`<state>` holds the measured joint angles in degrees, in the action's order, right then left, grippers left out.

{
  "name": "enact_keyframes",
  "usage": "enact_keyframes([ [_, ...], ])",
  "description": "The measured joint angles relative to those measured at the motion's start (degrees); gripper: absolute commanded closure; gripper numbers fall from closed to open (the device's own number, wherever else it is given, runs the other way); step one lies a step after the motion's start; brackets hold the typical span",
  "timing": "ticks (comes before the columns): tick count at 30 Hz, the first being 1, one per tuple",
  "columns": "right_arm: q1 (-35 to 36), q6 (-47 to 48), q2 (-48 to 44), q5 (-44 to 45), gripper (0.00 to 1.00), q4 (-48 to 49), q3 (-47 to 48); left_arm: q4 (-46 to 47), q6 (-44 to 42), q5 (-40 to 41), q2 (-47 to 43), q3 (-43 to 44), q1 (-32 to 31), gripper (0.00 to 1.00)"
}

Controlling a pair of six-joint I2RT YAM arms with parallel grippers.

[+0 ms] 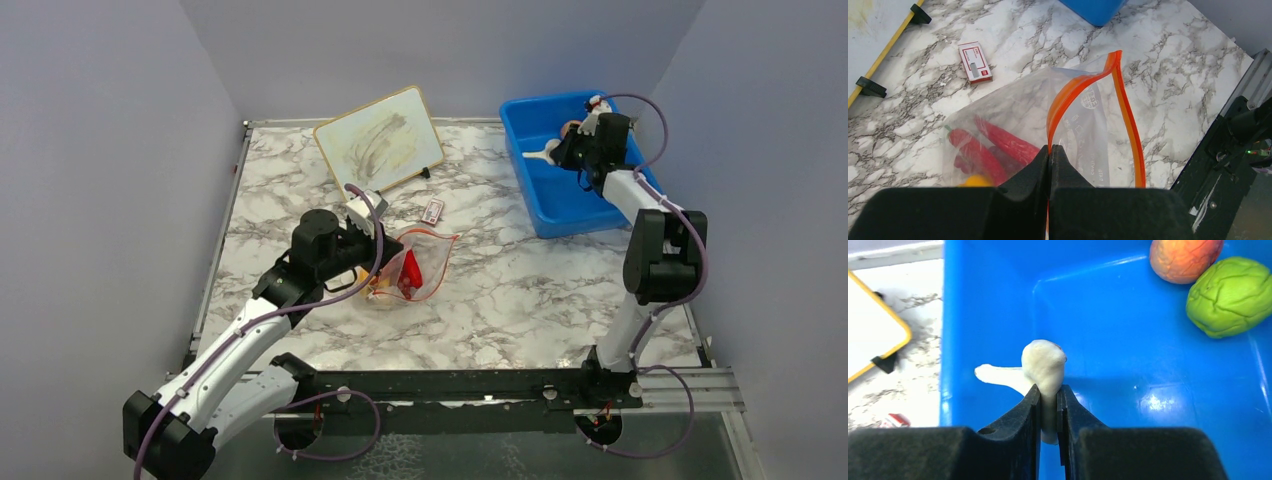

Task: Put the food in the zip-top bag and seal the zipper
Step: Pick up the fake vegetable from the bin, then place the fake vegetable in the zipper food storage bag.

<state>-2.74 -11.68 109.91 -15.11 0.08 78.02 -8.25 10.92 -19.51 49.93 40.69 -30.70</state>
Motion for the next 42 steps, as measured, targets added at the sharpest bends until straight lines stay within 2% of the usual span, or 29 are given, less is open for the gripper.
enact_keyframes([
  [18,3.7,-0.4,-28.5,-8.6,0.86,-1.6,-18.2,0.0,0.0,0.0,0.1,0.0,0.0,1.0],
  [34,20.8,1.4,-49.8,-11.0,0.86,-3.8,-24.9,0.0,0.0,0.0,0.1,0.0,0.0,1.0],
  [42,30.1,-0.2,-53.0,-11.5,0.86,-5.4,-27.9,0.0,0.0,0.0,1.1,0.0,0.0,1.0],
])
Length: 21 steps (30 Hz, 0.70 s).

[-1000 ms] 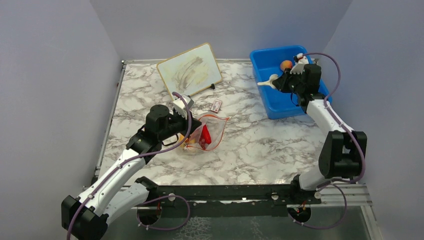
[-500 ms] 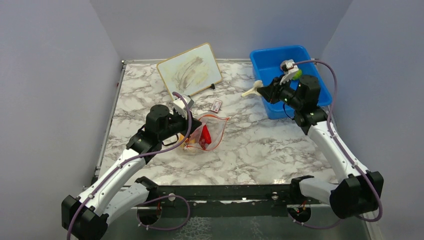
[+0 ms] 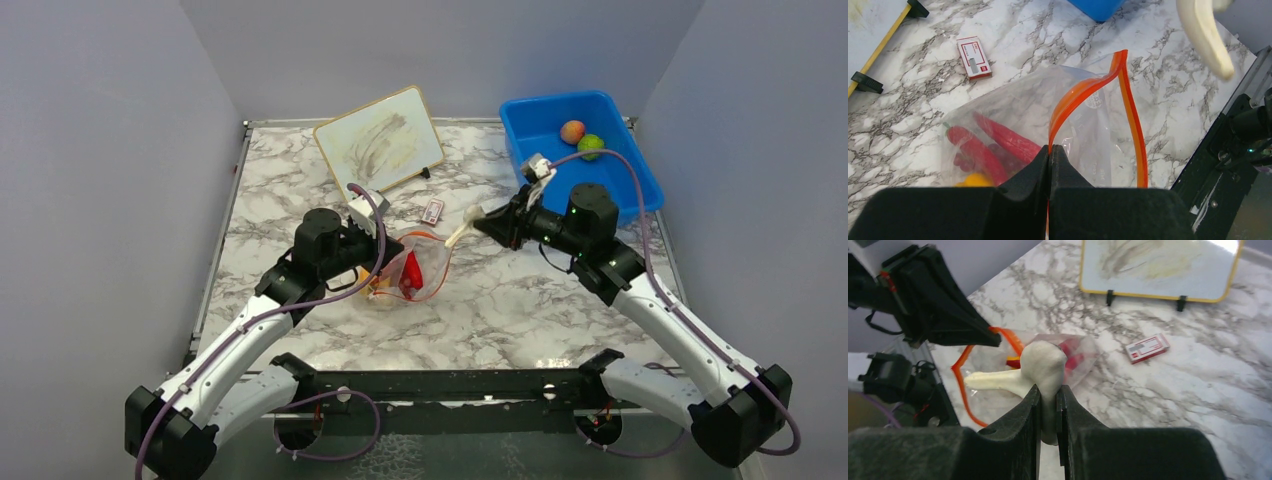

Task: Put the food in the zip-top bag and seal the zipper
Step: Place the fake vegetable in the zipper food storage bag.

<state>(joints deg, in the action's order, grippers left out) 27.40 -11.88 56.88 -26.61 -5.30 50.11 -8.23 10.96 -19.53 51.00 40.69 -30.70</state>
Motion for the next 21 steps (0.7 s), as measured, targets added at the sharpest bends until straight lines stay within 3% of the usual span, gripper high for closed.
enact_keyframes([
  [10,15.2,-2.7,4.7,6.1,0.82,-0.7,-0.8,0.0,0.0,0.0,0.0,0.0,0.0,1.0],
  [21,21.6,-3.3,15.4,13.0,0.69,-1.2,3.2,0.0,0.0,0.0,-0.3,0.0,0.0,1.0],
])
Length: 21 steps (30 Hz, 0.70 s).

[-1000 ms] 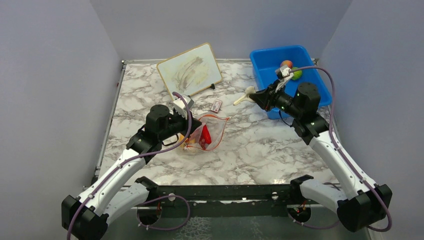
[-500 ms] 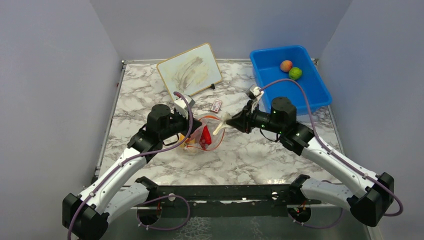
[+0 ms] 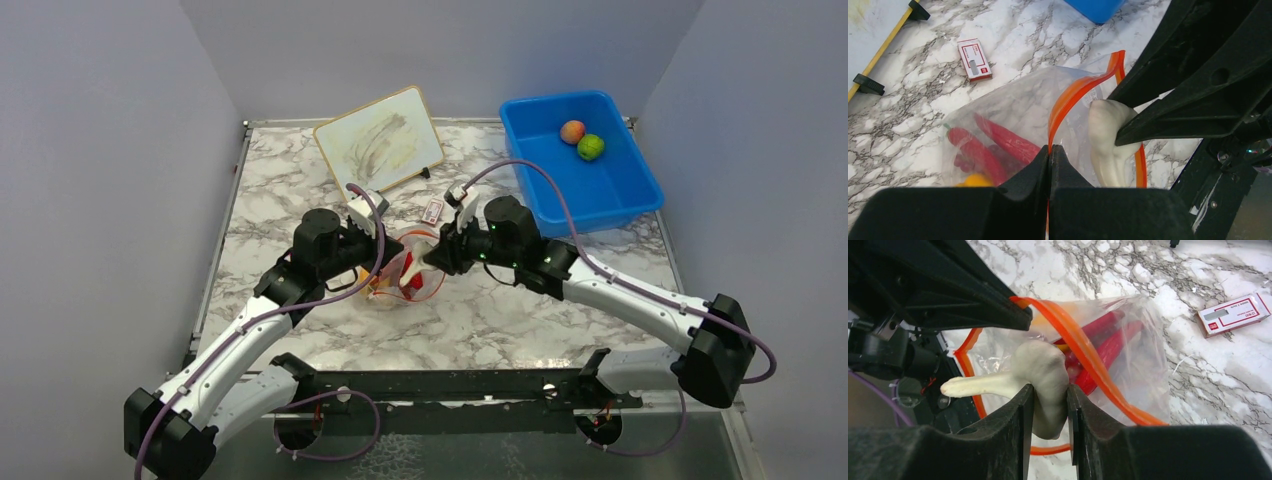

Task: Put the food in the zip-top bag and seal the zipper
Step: Place the fake vegetable in the zipper food storage bag.

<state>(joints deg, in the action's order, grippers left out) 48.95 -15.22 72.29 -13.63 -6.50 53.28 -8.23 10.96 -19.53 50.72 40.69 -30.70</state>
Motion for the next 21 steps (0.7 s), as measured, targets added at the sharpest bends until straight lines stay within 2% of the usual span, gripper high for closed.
enact_keyframes([
  [9,0.4,0.0,5.4,4.6,0.53,-0.8,3.1,0.0,0.0,0.0,-0.4,0.0,0.0,1.0],
  [21,1.0,0.4,4.5,6.0,0.51,-3.3,4.9,0.0,0.0,0.0,-0.4,0.0,0.0,1.0],
])
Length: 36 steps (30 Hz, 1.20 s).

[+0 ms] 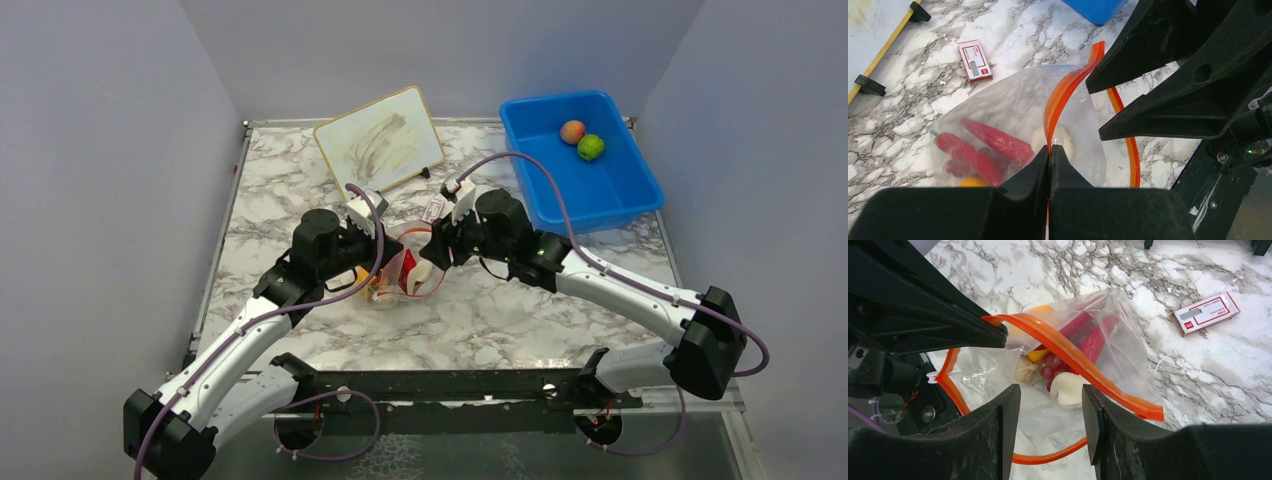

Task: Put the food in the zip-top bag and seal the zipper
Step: Place the fake vegetable in the zipper food storage bag, then pick up the fake fruit from the bin.

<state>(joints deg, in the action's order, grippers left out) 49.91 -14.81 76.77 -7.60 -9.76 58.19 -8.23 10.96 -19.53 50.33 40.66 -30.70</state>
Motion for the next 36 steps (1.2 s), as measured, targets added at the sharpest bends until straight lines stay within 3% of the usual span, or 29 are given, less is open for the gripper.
enact_keyframes([
  [4,0.0,0.0,-1.5,-0.2,0.5,0.5,0.1,0.0,0.0,0.0,0.0,0.0,0.0,1.0],
  [11,0.0,0.1,-4.4,1.2,0.37,0.8,3.0,0.0,0.0,0.0,-0.1,-0.3,0.0,1.0],
  [21,-1.5,5.7,-2.6,17.2,0.26,-2.2,12.4,0.0,0.0,0.0,-0.3,-0.3,0.0,1.0],
  [29,-13.4,10.6,4.1,24.5,0.25,-3.1,14.9,0.0,0.0,0.0,-0.5,-0.3,0.0,1.0],
  [36,-23.1,13.6,10.9,27.2,0.32,-2.7,17.1,0.0,0.0,0.0,-0.6,-0.3,0.0,1.0],
])
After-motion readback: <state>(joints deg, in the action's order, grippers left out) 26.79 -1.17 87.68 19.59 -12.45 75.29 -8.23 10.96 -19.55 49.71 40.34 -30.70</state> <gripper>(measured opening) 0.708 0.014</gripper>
